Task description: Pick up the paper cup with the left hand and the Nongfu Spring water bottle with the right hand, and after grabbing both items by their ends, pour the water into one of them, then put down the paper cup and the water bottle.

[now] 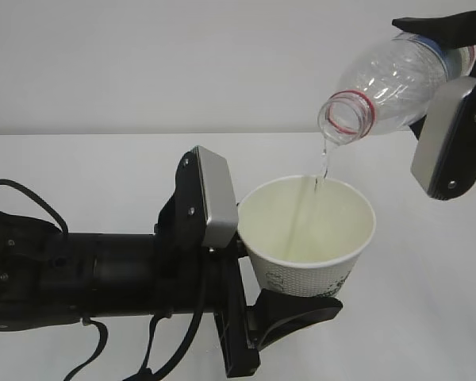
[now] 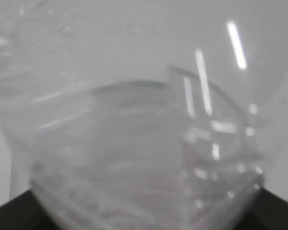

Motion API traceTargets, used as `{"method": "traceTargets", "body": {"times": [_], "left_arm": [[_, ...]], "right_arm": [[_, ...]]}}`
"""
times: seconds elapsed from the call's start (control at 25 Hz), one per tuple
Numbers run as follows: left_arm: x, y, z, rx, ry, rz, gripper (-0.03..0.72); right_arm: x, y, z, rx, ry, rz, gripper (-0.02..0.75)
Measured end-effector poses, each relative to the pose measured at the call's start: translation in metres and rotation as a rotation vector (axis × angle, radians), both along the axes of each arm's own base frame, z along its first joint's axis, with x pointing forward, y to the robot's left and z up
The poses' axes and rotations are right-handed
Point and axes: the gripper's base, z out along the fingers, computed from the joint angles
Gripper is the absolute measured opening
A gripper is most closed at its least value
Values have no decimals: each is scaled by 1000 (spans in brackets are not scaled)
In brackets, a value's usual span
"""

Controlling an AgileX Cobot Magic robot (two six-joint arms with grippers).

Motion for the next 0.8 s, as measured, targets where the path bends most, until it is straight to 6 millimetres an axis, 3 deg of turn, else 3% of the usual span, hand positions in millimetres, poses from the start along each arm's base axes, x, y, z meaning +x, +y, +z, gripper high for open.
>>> {"method": "traceTargets", "body": {"times": [0.8], "left_arm": [[-1, -1, 2, -26, -5, -14, 535]], "right_arm": [[0, 0, 1, -3, -8, 3, 504]]}}
